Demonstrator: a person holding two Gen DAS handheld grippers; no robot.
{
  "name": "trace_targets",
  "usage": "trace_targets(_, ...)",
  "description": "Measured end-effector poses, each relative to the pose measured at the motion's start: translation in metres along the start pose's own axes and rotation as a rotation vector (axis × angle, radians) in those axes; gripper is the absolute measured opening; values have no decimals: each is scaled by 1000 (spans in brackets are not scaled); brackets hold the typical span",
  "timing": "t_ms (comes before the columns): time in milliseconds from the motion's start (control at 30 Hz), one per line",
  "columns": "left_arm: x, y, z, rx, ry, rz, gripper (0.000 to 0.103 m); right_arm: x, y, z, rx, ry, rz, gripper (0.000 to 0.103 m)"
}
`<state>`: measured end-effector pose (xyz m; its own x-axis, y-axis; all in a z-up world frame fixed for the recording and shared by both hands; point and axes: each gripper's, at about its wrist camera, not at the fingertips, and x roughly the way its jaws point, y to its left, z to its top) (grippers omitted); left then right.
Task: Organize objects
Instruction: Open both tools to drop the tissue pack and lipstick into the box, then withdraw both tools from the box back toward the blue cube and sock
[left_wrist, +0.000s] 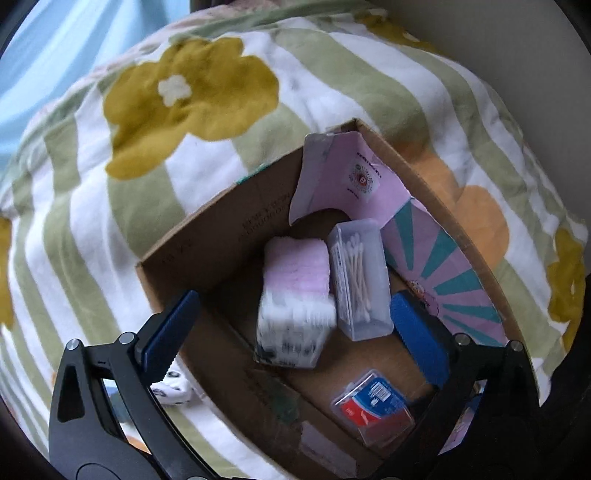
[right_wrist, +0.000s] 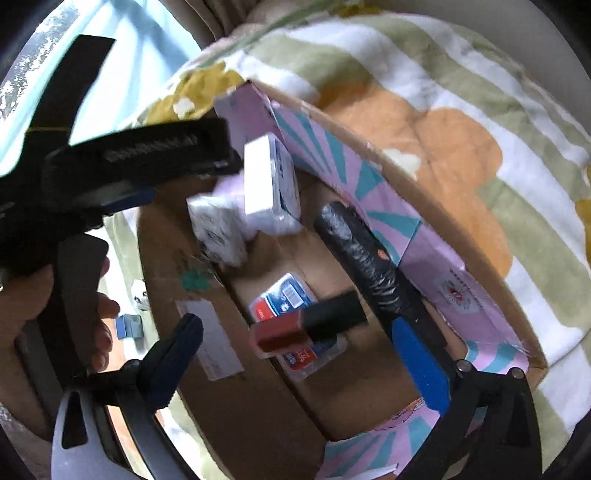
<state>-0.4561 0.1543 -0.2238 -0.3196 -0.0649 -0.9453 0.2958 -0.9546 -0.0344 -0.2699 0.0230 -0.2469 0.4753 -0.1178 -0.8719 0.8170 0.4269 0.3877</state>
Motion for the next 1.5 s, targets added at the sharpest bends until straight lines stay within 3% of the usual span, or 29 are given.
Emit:
trace_targets(567, -28, 14, -6, -64, -23, -29, 103, -4, -1, 0, -13, 11, -17, 102)
trace_targets(867, -82, 28, -22, -114, -70, -22, 103, -50, 16, 3, -111, -35, -14, 102)
trace_targets(1233, -195, 72, -77, -237, -163, 13, 103, -118, 78, 8, -279, -97, 11, 102)
trace_targets(1500, -265, 125, -153, -403, -231, 89, 103, -153, 145, -12, -504, -126, 52, 102)
